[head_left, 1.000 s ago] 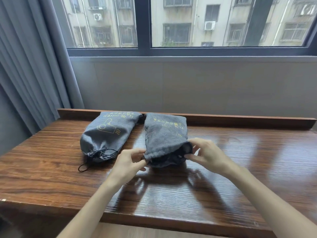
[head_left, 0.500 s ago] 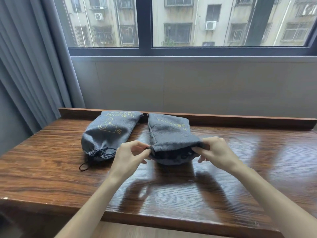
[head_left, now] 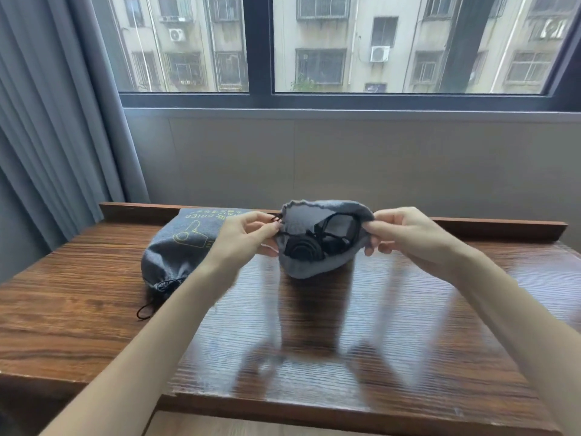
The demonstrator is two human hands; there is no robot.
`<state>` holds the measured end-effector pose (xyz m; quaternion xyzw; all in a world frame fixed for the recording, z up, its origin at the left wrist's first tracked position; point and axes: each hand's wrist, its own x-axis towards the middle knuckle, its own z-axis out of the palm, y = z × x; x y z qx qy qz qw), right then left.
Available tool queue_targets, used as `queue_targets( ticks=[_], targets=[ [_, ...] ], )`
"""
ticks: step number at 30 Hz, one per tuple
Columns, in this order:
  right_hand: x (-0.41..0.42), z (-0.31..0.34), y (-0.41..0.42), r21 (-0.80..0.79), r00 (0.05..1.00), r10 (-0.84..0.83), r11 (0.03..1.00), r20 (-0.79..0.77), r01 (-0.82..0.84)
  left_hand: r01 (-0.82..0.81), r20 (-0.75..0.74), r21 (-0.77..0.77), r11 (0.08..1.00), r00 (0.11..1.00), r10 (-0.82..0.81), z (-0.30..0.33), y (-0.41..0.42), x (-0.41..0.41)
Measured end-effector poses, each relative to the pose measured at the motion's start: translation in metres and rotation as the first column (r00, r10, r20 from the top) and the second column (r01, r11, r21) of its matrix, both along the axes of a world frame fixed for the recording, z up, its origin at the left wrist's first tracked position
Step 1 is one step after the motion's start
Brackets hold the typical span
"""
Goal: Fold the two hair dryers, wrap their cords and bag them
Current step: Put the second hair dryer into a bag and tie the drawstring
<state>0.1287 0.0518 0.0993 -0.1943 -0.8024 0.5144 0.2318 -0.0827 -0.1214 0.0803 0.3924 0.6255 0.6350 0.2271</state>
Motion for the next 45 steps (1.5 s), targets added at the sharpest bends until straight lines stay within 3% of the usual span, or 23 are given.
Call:
queue_targets(
  ticks=[6,12,16,19,21,24,27,30,32,34,38,42,45],
  targets=[
    [-0.013,0.029,0.019,-0.203,0.969,-0.237,0.954,-0.067,0.22,0.01,0.093,0.05,0.999,0.996,-0.015,0.034,0.01,-0.01],
    [-0.02,0.053,0.022,-0.234,0.97,-0.236,0.942,0.057,0.242,0.125,0.181,-0.082,0.989,0.978,-0.108,0.051,0.023,-0.011],
    [-0.021,0.06,0.029,-0.487,0.986,-0.168,0.862,-0.011,0.142,0.056,0.16,-0.147,0.988,0.987,-0.032,0.059,0.034,-0.014],
    [-0.022,0.055,0.034,-0.549,0.988,-0.155,0.826,0.0,0.13,-0.005,0.112,-0.196,0.981,0.993,0.028,0.061,0.04,-0.017],
    [-0.027,0.053,0.032,-0.444,0.971,-0.233,0.866,0.046,0.229,-0.01,0.138,-0.197,0.98,0.99,0.038,0.065,0.046,-0.013],
    [-0.037,0.05,0.027,-0.028,0.912,-0.401,0.914,0.086,0.405,-0.015,0.208,-0.163,0.986,0.977,0.049,0.067,0.055,-0.006],
    [-0.035,0.045,0.03,0.389,0.867,-0.499,0.802,0.016,0.454,-0.027,0.179,-0.139,0.99,0.982,0.052,0.067,0.061,-0.004],
    [-0.027,0.044,0.035,0.655,0.899,-0.436,0.692,0.044,0.303,-0.051,0.095,-0.128,0.99,0.993,0.064,0.07,0.063,0.0],
    [-0.024,0.046,0.036,0.72,0.897,-0.406,0.675,0.176,0.165,-0.071,0.01,-0.124,0.99,0.997,0.073,0.071,0.063,0.0],
    [-0.023,0.048,0.036,0.741,0.869,-0.405,0.668,0.285,0.068,-0.096,-0.178,-0.147,0.984,0.982,0.069,0.071,0.062,0.0],
    [-0.023,0.058,0.029,0.791,0.812,-0.466,0.612,0.35,0.01,-0.145,-0.511,-0.203,0.968,0.859,0.021,0.072,0.059,0.003],
    [-0.032,0.059,0.024,0.863,0.753,-0.558,0.505,0.349,-0.026,-0.181,-0.533,-0.24,0.954,0.845,0.026,0.074,0.063,0.006],
    [-0.037,0.054,0.025,0.866,0.734,-0.585,0.5,0.345,-0.009,-0.179,-0.505,-0.255,0.95,0.863,0.027,0.076,0.065,0.008]
  ],
)
